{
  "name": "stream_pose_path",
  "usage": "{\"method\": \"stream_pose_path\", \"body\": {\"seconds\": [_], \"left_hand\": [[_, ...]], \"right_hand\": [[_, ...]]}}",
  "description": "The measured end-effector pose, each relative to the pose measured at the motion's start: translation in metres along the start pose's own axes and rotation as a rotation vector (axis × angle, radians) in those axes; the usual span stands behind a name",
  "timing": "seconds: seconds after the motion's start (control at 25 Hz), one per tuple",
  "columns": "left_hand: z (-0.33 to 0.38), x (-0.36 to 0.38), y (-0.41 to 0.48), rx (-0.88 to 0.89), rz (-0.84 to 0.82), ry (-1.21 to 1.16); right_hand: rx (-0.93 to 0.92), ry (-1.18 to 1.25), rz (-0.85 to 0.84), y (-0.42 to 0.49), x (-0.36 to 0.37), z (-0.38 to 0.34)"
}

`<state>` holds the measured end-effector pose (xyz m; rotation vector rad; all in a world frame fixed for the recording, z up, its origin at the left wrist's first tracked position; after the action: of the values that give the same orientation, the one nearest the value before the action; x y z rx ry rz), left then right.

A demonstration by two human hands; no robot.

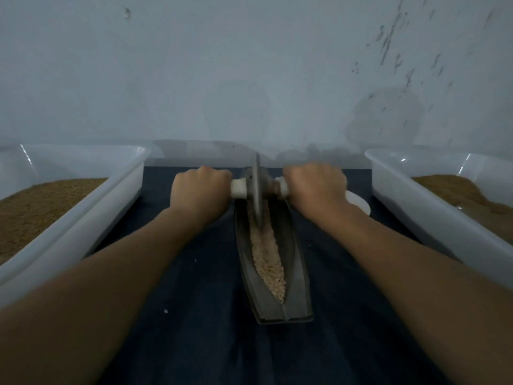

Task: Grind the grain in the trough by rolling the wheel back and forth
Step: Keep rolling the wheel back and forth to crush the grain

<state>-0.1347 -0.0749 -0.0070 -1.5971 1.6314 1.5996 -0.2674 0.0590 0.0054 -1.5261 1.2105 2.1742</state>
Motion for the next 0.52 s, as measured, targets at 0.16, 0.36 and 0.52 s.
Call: {"method": "stream_pose_path", "body": {"seconds": [0.16, 0.36, 0.52], "left_hand": [[0.0, -0.005, -0.005, -0.001, 0.002, -0.03], [0.025, -0.047, -0.064, 0.222, 0.247, 0.106], [0.02, -0.02, -0.033, 0.131, 0.052, 0.124]], "right_hand": [[-0.038, 0.028, -0.068, 0.006, -0.002, 0.0], [-0.139, 0.068, 0.196, -0.074, -0.015, 0.03], [-0.06, 0.062, 0.141, -0.045, 0.002, 0.022]]}}
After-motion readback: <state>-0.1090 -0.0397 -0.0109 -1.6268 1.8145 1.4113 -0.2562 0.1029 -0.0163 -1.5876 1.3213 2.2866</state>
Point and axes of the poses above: each hand's wrist, its own y-axis towards the middle knuckle, its own x-axis out of the palm, z = x × y, the point moved 5 cm from there along y, towards the middle knuckle, and after that the axes turned 13 degrees about x, right-handed, at the moved point
